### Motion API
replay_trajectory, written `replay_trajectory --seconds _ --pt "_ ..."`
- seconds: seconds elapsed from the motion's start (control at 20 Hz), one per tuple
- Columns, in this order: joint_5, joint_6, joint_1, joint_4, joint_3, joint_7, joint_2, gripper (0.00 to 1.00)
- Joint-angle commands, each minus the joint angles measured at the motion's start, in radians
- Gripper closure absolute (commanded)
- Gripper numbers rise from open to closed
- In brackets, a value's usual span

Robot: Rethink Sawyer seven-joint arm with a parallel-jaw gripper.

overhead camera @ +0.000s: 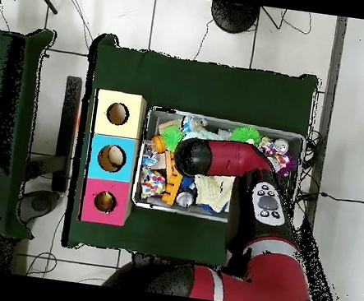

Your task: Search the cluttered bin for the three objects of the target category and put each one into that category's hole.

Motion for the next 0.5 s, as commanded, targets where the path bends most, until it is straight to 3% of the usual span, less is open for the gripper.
replay_trajectory --seconds 0.05,0.1,0.15,0.5 --pt "0.099 -0.116 0.067 0.090 0.035 0.236 0.076 1.00" --pt "0.099 -0.113 0.066 0.090 0.035 0.213 0.077 1.00" --pt "0.121 -0.116 0.068 0.100 0.028 0.194 0.078 0.00" --pt "0.197 -0.103 0.035 0.135 0.050 0.186 0.085 0.00"
